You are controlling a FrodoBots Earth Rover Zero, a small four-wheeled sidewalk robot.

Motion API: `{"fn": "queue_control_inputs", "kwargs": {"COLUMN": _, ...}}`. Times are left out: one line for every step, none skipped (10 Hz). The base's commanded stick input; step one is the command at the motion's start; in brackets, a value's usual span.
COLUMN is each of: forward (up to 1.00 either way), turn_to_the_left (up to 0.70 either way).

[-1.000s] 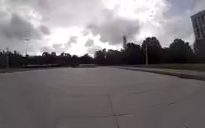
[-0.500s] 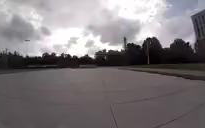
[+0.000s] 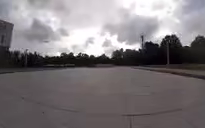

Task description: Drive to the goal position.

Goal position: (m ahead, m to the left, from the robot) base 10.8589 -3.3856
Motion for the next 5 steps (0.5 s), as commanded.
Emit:
{"fn": "queue_control_inputs", "kwargs": {"forward": 0.7, "turn_to_the_left": 0.0}}
{"fn": "queue_control_inputs", "kwargs": {"forward": 0.7, "turn_to_the_left": 0.0}}
{"fn": "queue_control_inputs", "kwargs": {"forward": 0.7, "turn_to_the_left": 0.0}}
{"fn": "queue_control_inputs", "kwargs": {"forward": 0.7, "turn_to_the_left": 0.0}}
{"fn": "queue_control_inputs", "kwargs": {"forward": 0.7, "turn_to_the_left": 0.0}}
